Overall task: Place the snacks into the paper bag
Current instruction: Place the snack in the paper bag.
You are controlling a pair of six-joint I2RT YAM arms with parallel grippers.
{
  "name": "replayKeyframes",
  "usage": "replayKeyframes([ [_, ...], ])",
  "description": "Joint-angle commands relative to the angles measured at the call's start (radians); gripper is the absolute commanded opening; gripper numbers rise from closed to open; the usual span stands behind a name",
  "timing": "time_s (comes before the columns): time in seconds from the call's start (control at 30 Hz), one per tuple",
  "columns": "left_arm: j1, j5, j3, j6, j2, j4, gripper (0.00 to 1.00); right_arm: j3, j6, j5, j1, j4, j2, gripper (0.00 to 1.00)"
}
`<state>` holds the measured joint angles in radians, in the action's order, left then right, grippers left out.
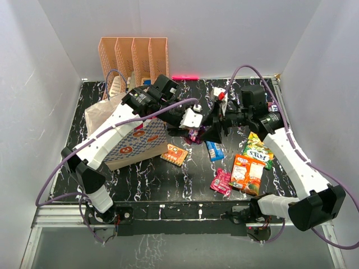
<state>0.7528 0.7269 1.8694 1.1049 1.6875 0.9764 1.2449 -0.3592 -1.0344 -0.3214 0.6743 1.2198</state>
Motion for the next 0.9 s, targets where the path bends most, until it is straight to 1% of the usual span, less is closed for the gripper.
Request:
replayKeyframes([
  [0.0,-0.003,-0.013,0.022,0.01,-0.048,-0.01,0.1,-0.018,0.003,-0.025,0.029,-0.045,-0.047,0.77],
  [0.07,-0.003,-0.047,0.04,-0.023,-0.05,-0.034,0.05,-0.026,0.005,0.0,0.047,-0.048,-0.063,0.83],
  [0.13,-0.003,-0.096,0.06,-0.089,-0.052,-0.085,0.03,-0.034,0.014,0.026,0.072,-0.056,-0.079,0.86],
  [0.3,-0.004,-0.287,0.101,-0.285,-0.069,-0.238,0.01,-0.037,0.035,0.057,0.13,-0.069,-0.11,0.88],
  [0.43,-0.006,-0.412,0.139,-0.403,-0.089,-0.3,0.0,-0.033,0.039,0.073,0.161,-0.067,-0.128,0.88],
  [0.6,-0.019,-0.485,0.184,-0.451,-0.126,-0.268,0.0,-0.042,0.04,0.124,0.176,-0.076,-0.137,0.89],
  [0.67,-0.043,-0.502,0.206,-0.468,-0.145,-0.252,0.0,-0.046,0.04,0.128,0.179,-0.079,-0.136,0.89],
  [0.77,-0.076,-0.526,0.244,-0.467,-0.18,-0.194,0.09,-0.049,0.044,0.133,0.184,-0.084,-0.133,0.89],
  [0.87,-0.125,-0.559,0.267,-0.442,-0.224,-0.133,0.09,-0.047,0.047,0.137,0.188,-0.089,-0.125,0.89],
])
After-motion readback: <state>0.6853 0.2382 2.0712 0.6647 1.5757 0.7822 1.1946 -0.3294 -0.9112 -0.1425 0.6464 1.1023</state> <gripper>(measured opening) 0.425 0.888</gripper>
